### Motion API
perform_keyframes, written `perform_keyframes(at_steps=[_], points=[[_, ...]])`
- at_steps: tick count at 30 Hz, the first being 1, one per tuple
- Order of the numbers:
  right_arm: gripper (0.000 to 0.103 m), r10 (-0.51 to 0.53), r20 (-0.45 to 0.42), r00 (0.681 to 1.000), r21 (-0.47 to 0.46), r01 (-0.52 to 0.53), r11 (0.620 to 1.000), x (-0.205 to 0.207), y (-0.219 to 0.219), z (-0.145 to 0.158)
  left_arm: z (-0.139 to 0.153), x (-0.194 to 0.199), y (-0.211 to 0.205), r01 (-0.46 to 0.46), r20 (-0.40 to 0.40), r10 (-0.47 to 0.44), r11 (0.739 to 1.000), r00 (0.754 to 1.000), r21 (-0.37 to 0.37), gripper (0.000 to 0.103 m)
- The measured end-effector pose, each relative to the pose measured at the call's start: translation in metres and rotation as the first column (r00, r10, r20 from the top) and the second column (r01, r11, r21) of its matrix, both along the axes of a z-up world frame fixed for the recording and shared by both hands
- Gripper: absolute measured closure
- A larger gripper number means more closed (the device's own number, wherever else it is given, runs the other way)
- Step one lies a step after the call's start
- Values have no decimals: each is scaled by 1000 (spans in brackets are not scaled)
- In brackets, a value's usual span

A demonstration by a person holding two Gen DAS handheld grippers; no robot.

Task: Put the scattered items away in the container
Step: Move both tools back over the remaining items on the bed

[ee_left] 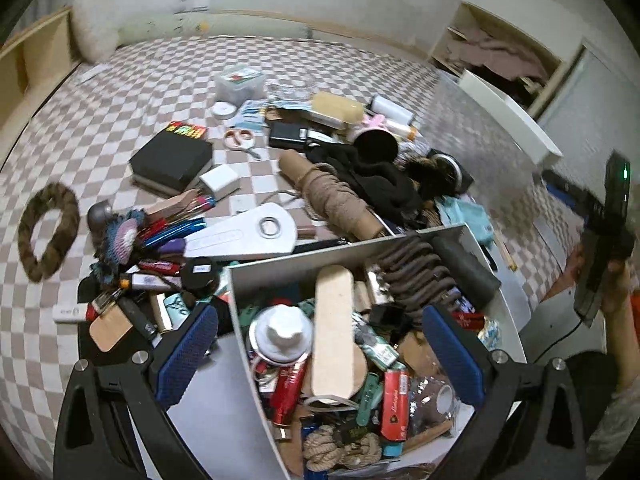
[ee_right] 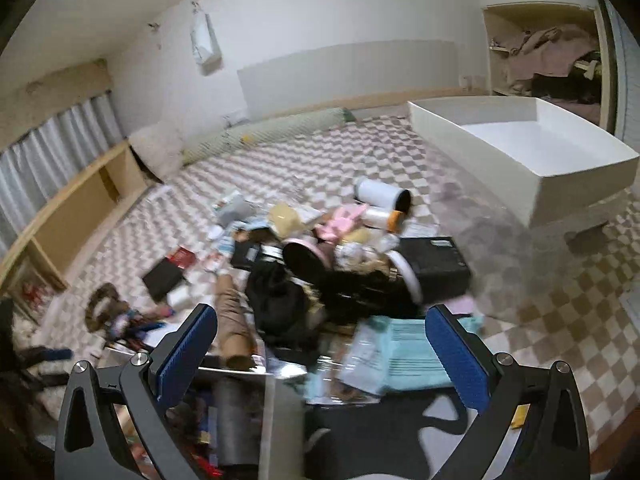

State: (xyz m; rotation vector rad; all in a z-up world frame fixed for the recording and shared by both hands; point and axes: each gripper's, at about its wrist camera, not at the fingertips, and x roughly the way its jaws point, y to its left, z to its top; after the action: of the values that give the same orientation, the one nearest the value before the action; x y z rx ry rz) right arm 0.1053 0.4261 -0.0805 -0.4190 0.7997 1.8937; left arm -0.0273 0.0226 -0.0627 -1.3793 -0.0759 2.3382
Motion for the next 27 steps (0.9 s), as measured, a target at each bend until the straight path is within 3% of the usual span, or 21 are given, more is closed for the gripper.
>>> perform_keyframes(at_steps=[5, 13, 22, 27], points=[[0, -63, 45, 997, -64, 66, 996, 21, 11, -19, -6, -14, -26, -102, 58, 99, 993, 993, 56, 2], [0, -99, 113, 989, -189, 119, 975, 46, 25, -58, -21, -34, -73, -243, 121, 228, 961, 966, 132, 2], [0, -148, 236, 960, -302, 217, 928, 72, 36, -104, -46, -47, -126, -387, 125, 379, 921, 917, 38, 2], [0, -172, 237, 956, -419, 260, 870, 91, 42, -134, -64, -52, -148, -430, 144, 427, 903, 893, -12, 2]])
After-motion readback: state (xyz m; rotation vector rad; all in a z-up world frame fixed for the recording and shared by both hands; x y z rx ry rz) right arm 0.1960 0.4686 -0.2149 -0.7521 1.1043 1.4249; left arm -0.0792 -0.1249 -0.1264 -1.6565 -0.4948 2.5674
